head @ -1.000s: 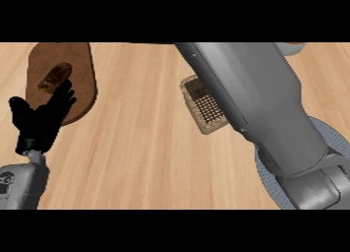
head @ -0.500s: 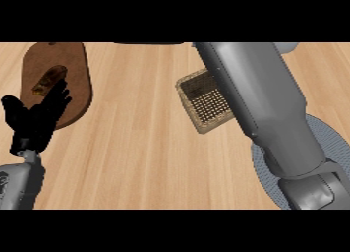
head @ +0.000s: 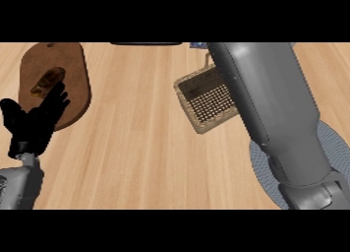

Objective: Pick the bell pepper from the placemat and place it in the basket

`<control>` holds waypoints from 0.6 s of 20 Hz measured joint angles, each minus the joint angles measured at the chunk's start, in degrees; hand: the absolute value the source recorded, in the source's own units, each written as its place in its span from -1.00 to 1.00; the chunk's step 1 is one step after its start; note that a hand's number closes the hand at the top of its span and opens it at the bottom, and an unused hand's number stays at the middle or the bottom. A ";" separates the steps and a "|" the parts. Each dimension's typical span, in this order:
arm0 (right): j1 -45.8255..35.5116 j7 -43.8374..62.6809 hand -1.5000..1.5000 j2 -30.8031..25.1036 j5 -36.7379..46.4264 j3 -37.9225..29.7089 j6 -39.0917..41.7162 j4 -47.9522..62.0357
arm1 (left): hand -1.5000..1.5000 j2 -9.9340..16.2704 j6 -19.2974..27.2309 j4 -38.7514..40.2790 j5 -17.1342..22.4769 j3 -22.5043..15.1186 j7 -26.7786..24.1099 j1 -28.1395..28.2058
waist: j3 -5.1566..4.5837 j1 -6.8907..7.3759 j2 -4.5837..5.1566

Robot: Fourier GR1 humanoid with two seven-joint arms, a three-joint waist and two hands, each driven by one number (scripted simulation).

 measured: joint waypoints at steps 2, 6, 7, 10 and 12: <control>1.01 0.01 -1.00 0.06 2.08 -1.67 -1.33 -3.83 | 0.00 0.11 0.05 0.12 0.07 0.37 -0.41 0.60 | 0.01 -0.51 -0.18; 3.62 -0.06 -1.00 0.25 4.58 -5.20 -3.08 -13.36 | 0.00 0.13 0.14 -0.23 0.37 0.89 -0.61 1.69 | 0.07 -1.50 -0.70; 4.26 0.02 -1.00 0.31 4.77 -5.55 -3.07 -15.95 | 0.00 -0.01 0.23 0.02 0.32 0.87 -0.70 1.66 | 0.07 -1.73 -0.73; 7.85 0.52 -1.00 0.49 3.75 -5.32 -2.19 -24.32 | 0.00 0.07 0.06 0.02 0.34 0.90 -0.63 2.23 | 0.08 -2.08 -1.03; 10.39 0.84 -1.00 0.53 2.38 -4.76 -0.84 -29.98 | 0.00 0.57 -0.22 -0.03 0.56 1.36 -0.58 2.78 | 0.08 -2.35 -1.29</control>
